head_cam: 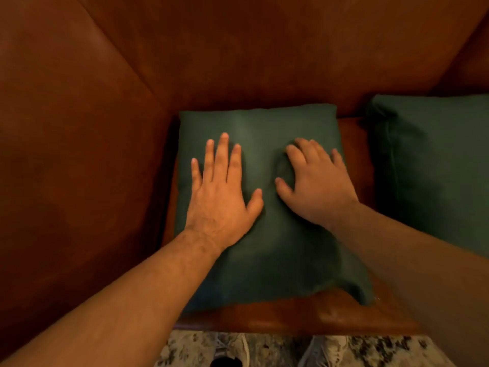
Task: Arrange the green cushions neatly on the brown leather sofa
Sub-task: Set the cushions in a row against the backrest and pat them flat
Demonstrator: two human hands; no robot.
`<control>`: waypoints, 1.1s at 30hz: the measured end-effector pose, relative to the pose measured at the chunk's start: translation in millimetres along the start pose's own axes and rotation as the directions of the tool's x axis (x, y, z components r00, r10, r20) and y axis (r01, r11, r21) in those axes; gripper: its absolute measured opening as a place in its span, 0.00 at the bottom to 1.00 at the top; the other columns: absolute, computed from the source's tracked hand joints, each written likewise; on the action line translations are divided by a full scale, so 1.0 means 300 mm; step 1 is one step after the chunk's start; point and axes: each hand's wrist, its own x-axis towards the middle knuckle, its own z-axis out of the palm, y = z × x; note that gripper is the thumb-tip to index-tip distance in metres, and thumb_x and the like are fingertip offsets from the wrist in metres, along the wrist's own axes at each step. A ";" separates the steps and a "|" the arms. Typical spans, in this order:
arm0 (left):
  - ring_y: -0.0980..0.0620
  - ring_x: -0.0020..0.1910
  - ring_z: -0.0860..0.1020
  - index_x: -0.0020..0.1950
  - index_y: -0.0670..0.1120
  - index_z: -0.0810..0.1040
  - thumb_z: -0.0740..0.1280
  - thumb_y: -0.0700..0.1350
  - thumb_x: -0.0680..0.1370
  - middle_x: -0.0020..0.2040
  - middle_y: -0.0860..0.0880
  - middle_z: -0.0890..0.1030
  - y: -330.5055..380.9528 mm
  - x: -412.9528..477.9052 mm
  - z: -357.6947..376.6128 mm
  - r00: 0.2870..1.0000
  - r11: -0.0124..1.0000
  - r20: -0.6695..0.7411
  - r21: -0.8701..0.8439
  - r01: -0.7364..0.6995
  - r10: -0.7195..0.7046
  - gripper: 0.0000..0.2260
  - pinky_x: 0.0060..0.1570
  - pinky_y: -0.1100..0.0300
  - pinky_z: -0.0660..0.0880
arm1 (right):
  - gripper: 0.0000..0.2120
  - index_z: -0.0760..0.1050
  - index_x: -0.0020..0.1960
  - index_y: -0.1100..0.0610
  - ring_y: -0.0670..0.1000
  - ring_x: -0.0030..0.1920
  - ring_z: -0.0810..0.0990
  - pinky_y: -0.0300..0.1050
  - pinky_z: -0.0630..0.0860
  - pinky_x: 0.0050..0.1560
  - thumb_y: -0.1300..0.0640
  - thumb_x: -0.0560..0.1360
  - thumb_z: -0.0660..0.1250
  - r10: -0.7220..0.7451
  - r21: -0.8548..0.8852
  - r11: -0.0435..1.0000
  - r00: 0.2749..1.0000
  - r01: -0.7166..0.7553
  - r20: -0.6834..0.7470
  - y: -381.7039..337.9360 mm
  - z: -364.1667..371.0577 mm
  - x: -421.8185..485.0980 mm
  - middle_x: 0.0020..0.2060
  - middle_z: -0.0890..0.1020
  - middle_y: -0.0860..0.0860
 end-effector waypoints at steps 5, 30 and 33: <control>0.42 0.86 0.37 0.86 0.47 0.38 0.43 0.71 0.81 0.87 0.45 0.37 -0.010 0.012 0.060 0.977 0.996 0.198 0.047 0.070 -0.078 0.42 0.83 0.35 0.44 | 0.32 0.55 0.85 0.51 0.57 0.86 0.47 0.66 0.49 0.83 0.41 0.83 0.51 -0.030 0.036 0.999 0.999 0.029 0.042 -0.009 0.025 0.018 0.86 0.52 0.53; 0.40 0.86 0.42 0.87 0.51 0.45 0.47 0.80 0.75 0.88 0.44 0.43 -0.055 -0.051 0.136 0.998 0.999 0.053 0.020 -0.039 0.037 0.49 0.82 0.32 0.49 | 0.43 0.44 0.86 0.45 0.61 0.86 0.45 0.75 0.54 0.78 0.24 0.79 0.47 -0.028 0.034 0.999 0.999 0.028 -0.017 0.032 0.161 -0.118 0.87 0.47 0.50; 0.40 0.86 0.42 0.87 0.52 0.45 0.47 0.81 0.74 0.88 0.44 0.43 -0.055 -0.041 0.125 0.994 1.000 0.110 0.017 -0.026 0.024 0.49 0.82 0.34 0.48 | 0.43 0.41 0.86 0.44 0.60 0.86 0.43 0.74 0.51 0.79 0.23 0.78 0.44 -0.027 0.042 0.999 0.998 0.025 0.053 0.028 0.157 -0.110 0.86 0.44 0.49</control>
